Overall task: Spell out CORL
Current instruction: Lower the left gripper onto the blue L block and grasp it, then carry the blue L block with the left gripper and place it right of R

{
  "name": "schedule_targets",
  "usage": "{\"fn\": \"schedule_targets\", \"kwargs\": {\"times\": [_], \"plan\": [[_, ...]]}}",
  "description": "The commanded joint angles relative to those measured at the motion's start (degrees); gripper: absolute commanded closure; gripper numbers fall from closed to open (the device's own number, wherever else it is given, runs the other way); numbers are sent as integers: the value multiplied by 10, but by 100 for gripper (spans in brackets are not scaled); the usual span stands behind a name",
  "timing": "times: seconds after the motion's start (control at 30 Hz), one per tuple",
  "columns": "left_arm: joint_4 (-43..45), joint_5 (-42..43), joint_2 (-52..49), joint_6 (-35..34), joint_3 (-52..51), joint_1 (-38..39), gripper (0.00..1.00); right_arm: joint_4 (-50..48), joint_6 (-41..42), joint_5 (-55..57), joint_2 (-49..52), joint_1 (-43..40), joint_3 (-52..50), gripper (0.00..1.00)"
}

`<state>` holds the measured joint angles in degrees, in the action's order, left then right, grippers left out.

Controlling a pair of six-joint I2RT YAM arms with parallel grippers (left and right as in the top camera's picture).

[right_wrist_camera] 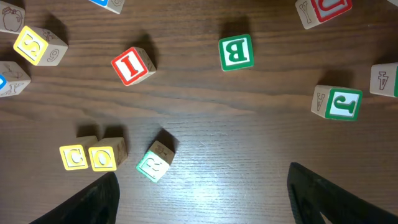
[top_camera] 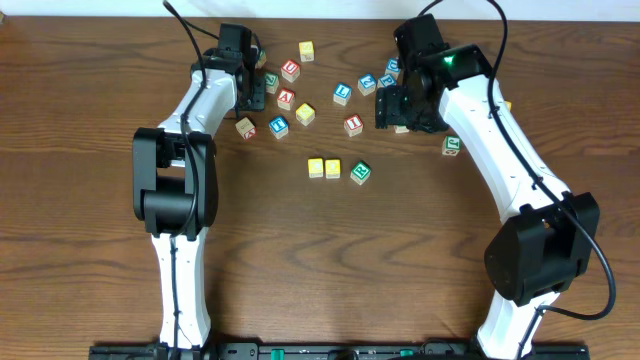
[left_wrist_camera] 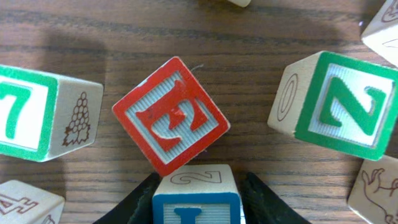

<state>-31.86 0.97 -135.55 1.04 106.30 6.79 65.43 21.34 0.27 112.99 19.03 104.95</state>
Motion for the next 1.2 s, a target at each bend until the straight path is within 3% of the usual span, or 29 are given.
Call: {"fn": "schedule_targets", "kwargs": {"times": [0.0,0.33,0.6,0.9,1.17], "plan": [[2,-6,3,1,-2,-2,65,2,-9,9,-2,-2,3,19],[-18,-31,100,0,-2,-1,70,0,-9,11,-2,-2,3,18],[-124,-29,223,-32,-2,29,71,-10,-8,11,-2,-4,3,19],[-219,-29,257,-118,-2,123,71,-19,5,-8,-2,-72,5,21],[-230,-29,243,-224,-2,211,71,-2,3,-24,-2,-148,5,20]]}}
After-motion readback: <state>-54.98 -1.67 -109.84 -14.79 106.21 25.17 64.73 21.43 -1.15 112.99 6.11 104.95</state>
